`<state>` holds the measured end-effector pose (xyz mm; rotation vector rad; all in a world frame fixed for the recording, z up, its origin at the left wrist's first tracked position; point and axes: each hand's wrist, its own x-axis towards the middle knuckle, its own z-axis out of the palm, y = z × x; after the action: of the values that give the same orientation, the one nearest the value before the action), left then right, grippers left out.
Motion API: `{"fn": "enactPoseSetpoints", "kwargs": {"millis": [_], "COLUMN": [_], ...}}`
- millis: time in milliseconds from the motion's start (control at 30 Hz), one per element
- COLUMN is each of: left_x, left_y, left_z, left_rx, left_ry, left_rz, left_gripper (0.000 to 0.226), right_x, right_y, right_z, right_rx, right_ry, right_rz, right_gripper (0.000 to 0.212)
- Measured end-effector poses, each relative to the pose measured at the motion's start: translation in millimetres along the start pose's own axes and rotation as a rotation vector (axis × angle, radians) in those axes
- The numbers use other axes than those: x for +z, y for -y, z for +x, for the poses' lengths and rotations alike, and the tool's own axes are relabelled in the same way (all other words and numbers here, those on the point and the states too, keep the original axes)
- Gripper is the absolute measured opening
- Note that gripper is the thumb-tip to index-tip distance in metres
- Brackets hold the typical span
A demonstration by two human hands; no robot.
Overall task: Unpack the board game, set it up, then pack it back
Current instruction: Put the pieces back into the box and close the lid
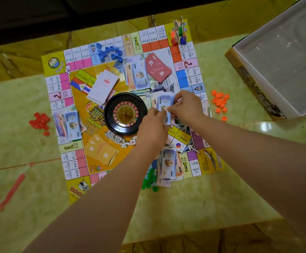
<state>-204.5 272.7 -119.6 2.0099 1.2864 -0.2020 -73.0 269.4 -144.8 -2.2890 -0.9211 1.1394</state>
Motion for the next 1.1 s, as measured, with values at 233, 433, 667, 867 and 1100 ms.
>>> {"fn": "enactPoseSetpoints", "kwargs": {"millis": [233, 433, 667, 867, 1100], "left_x": [2, -5, 2, 36, 106], "left_y": [3, 0, -21, -67, -95], "left_z": [6, 8, -23, -60, -97], "left_rx": [0.010, -0.009, -0.028, 0.052, 0.285], "left_ry": [0.037, 0.068, -0.002, 0.098, 0.346], "left_rz": [0.227, 0.326, 0.339, 0.225, 0.392], "left_gripper": [0.047, 0.049, 0.049, 0.033, 0.044], "right_x": [6, 1, -25, -59, -74], "right_y": [-11, -11, -38, -83, -171], "right_z": [-4, -14, -41, -91, -160], "right_rx": [-0.149, -0.170, -0.205, -0.140, 0.031], "right_ry": [-0.059, 0.108, 0.022, 0.028, -0.242], "right_rz": [0.008, -0.046, 0.037, 0.150, 0.004], "right_gripper": [0.030, 0.036, 0.027, 0.023, 0.024]}}
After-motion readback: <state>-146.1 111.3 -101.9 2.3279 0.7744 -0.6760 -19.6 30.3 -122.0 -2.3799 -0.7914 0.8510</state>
